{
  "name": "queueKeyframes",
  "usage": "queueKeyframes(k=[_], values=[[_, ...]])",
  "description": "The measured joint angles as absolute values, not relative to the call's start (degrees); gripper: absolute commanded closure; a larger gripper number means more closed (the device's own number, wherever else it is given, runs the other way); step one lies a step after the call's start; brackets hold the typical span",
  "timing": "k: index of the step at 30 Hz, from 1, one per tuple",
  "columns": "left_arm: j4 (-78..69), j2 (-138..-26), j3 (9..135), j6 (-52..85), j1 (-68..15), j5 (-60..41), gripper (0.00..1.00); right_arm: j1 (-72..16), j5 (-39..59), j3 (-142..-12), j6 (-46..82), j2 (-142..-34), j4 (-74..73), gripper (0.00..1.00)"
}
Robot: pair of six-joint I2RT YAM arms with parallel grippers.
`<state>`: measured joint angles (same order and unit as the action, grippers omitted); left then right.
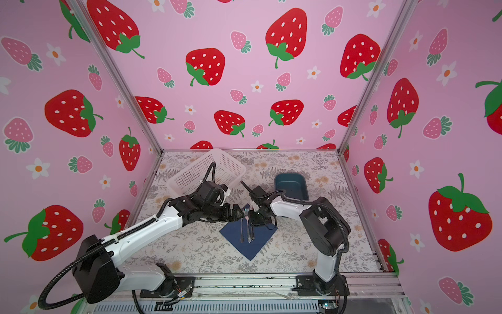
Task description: Place the utensils on the paper napkin and roll it up
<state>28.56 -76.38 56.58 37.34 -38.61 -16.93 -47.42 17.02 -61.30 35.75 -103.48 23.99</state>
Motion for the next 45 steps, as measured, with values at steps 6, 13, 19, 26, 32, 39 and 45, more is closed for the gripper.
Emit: queueKeyframes(k=[6,13,19,26,32,39,45], values=[[28.56,-76.38,56.58,37.36,-38.61,-16.93,0.01,-47.42,16.36,-61.30,35.31,-103.48,24.05,0.90],[28.56,-76.38,56.58,37.60,-38.61,-16.60,0.01,-47.44,15.90,-61.30,35.31,-103.33,24.10,0.84],[28.80,-75.05,56.58,38.41,-38.61,-13.91,0.01,-47.81,14.39,-61.45,36.16,-103.28,24.23,0.78],[28.99,-70.57,55.27,39.81,-38.20,-9.78,0.01,-49.28,11.40,-63.20,36.47,-103.31,25.43,0.74],[29.47,-67.79,52.71,41.25,-37.41,-6.24,0.01,-49.76,9.93,-64.99,36.47,-103.77,26.52,0.74],[30.09,-65.25,51.99,42.17,-36.56,-3.99,0.01,-50.15,8.58,-66.63,35.64,-106.34,28.05,0.75],[30.06,-65.17,51.99,42.35,-36.25,-3.84,0.01,-50.52,7.55,-67.35,34.59,-106.78,29.21,0.77]])
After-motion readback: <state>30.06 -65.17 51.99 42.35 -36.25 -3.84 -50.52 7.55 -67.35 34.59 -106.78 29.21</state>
